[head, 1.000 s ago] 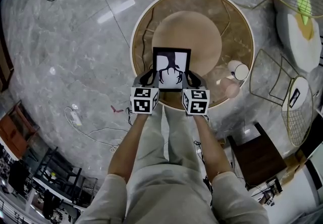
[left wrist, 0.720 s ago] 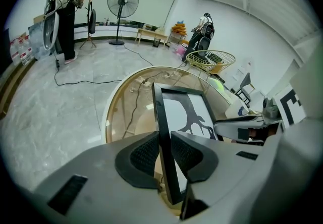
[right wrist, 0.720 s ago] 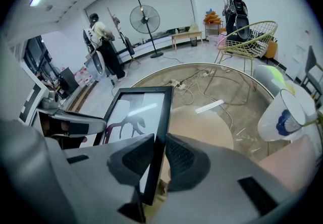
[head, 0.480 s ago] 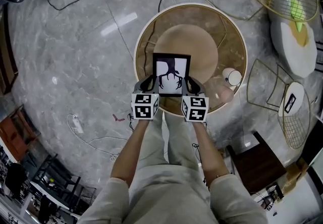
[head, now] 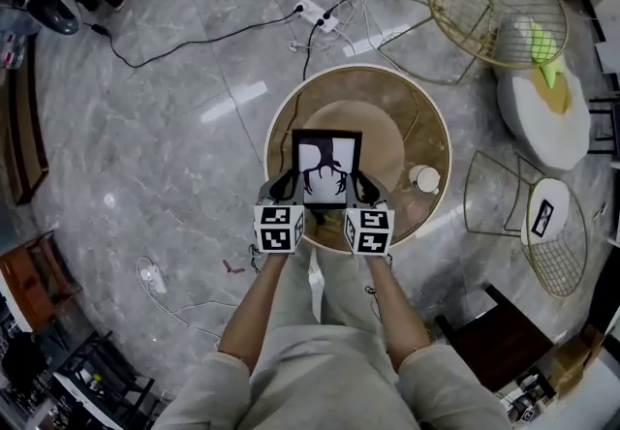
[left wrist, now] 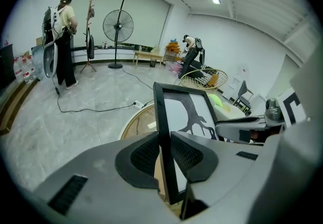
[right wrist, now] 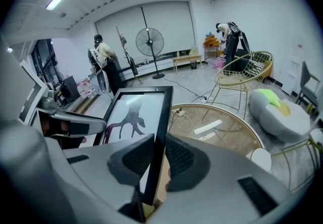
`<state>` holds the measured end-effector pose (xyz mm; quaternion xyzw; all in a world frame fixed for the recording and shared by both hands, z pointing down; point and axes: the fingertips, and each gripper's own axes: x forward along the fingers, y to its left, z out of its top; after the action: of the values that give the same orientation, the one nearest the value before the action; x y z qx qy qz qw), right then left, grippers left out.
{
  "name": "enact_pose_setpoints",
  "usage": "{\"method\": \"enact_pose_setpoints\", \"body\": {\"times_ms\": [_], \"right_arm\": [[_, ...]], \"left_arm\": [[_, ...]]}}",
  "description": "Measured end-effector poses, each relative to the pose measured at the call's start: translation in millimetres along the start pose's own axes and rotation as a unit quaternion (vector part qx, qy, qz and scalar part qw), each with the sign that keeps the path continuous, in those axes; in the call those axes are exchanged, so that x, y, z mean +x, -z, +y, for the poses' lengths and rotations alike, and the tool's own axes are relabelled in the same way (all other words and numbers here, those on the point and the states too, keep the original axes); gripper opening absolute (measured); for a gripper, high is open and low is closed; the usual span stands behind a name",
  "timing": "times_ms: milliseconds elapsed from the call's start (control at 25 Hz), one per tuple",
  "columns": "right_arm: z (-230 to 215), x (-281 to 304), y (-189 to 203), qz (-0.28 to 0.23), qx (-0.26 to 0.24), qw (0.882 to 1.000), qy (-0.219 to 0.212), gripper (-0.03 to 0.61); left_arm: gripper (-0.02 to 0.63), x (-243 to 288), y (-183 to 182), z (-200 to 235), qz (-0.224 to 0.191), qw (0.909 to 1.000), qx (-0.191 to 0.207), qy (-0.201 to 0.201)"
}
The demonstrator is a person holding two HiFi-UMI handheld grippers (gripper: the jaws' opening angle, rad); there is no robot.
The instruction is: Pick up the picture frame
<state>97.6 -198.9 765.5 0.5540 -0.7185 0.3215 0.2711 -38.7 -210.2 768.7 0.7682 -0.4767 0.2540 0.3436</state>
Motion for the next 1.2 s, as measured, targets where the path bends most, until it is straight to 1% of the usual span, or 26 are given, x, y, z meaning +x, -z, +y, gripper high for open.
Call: {"method": "enact_pose_setpoints", "body": {"times_ms": [360, 680, 880, 1080, 1200], "right_arm": [[-3.3, -41.8, -55.0, -0.05, -0.022, 0.998, 0.006, 0.071], [-7.7, -74.6, -99.1, -0.086, -0.03, 0.996, 0.011, 0.072], [-8.7, -98.3, -122.2, -0.1, -0.038, 0.994, 0.011, 0.072], [-8.3, -114.3, -150.4, -0.122, -0.043, 0.991, 0.015, 0.072], [-8.5, -125.2, -172.2, -0.137, -0.049, 0.989, 0.02, 0.072]], "left_arm": [[0.072, -36.2, -53.3, -24.8, -0.043, 0.999, 0.012, -0.001], [0.072, -61.2, -101.1, -45.4, -0.077, 0.9966, 0.029, -0.001], [0.072, -81.1, -122.7, -59.6, -0.089, 0.9956, 0.031, 0.0], [0.072, -93.3, -152.2, -66.1, -0.108, 0.9933, 0.041, 0.003], [0.072, -103.0, -175.8, -71.5, -0.124, 0.991, 0.049, 0.007]]}}
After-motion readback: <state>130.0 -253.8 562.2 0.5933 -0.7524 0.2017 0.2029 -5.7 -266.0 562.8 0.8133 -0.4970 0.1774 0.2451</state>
